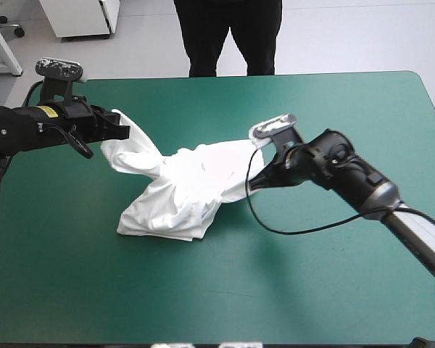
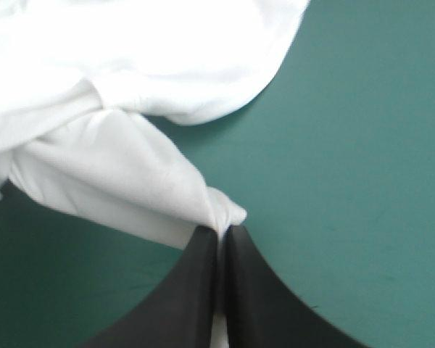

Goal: Fold the cloth

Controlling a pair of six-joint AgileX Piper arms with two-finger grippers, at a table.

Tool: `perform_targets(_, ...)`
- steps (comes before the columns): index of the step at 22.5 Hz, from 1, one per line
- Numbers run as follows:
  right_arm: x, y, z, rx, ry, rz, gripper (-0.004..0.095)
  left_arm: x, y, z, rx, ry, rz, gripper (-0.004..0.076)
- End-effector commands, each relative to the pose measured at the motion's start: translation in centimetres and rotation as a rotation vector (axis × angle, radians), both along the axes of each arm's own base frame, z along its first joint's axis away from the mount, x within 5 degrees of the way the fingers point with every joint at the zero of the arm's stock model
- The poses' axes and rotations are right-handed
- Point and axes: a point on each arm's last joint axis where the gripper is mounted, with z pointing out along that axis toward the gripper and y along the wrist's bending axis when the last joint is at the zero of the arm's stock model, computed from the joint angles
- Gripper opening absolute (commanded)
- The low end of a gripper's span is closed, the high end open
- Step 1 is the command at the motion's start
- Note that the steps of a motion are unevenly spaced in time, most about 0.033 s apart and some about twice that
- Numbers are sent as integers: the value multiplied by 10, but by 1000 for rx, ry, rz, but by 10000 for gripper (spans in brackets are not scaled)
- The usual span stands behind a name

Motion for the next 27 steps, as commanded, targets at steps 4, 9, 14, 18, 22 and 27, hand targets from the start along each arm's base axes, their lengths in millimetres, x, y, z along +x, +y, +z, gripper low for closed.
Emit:
perform_targets(4, -18, -67, 136, 103, -397, -91, -17, -14, 1, 36, -91, -195, 27, -9)
perform_targets(9, -61, -95, 234, 194, -699, -104, -17, -44, 5, 103, -139, -471, 38, -9)
perform_targets(14, -116, -116, 297, 351, -930, -70, -17, -90, 10, 163, -176, -715, 24, -9)
perform_targets(18, -142, -124, 301, 355, -864, -35, -17, -130, 11, 187, -186, -792, -25, -9)
perform_targets(22, -150, -129, 292, 340, -802, -54, -17, -152, 15, 177, -84, -700, -38, -9)
perform_targets(27, -165, -135, 260, 352, -669, -77, -17, -175, 19, 148, -46, -569, -26, -9)
